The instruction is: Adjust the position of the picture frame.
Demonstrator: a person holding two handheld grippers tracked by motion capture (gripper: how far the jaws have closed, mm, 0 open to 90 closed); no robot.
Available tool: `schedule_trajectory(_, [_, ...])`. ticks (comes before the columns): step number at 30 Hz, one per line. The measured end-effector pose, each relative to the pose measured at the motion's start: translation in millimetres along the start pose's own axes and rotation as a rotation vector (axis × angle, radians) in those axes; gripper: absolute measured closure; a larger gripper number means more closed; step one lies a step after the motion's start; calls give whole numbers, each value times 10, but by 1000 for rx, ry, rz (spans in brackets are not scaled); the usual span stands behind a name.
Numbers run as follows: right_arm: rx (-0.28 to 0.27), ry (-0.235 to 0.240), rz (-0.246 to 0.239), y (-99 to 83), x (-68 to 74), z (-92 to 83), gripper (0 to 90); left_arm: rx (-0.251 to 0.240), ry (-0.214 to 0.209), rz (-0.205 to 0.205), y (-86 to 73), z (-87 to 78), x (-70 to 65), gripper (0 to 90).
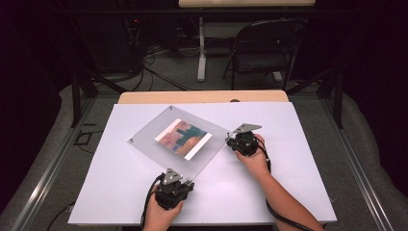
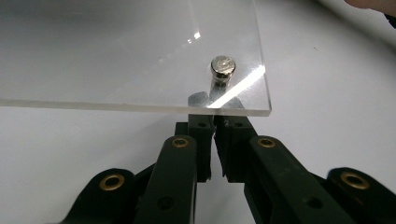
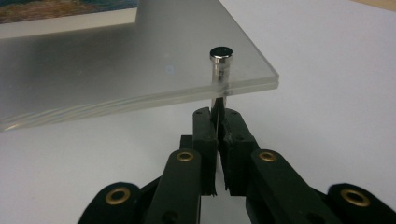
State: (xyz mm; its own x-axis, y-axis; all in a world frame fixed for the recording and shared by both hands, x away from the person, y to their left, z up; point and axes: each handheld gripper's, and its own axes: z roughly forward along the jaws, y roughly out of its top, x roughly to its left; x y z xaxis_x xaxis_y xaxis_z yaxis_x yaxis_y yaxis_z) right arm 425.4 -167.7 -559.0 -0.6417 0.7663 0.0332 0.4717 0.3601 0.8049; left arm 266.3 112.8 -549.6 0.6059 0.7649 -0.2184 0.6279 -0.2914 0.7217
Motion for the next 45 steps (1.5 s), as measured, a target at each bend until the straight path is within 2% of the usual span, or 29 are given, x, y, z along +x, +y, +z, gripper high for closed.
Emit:
schedule_trajectory(10, [-31, 3, -6, 15, 43, -199, 859, -31, -28, -28, 64, -161, 99, 849])
schedule_trajectory(19, [-33, 31, 5, -8, 100, -389, 859, -55, -9, -68, 128, -276, 320, 849])
schedule_trajectory(27, [-47, 42, 57, -105, 239, -608, 858, -72, 20, -92, 228, -325, 546, 850])
schedule_trajectory(34, [-54, 54, 79, -183, 418, -764, 855, -89, 45, -112, 309, -297, 732, 848])
schedule_trajectory(36, [-52, 54, 87, -209, 456, -789, 855, -84, 46, -116, 329, -274, 770, 847])
schedule_trajectory(38, [-47, 45, 103, -239, 498, -804, 855, -69, 52, -103, 350, -231, 794, 846])
schedule_trajectory(40, [-39, 30, 98, -253, 512, -794, 855, -56, 56, -92, 374, -194, 814, 847])
schedule_trajectory(45, [-39, 18, 112, -263, 483, -778, 855, -68, 49, -104, 406, -149, 835, 846])
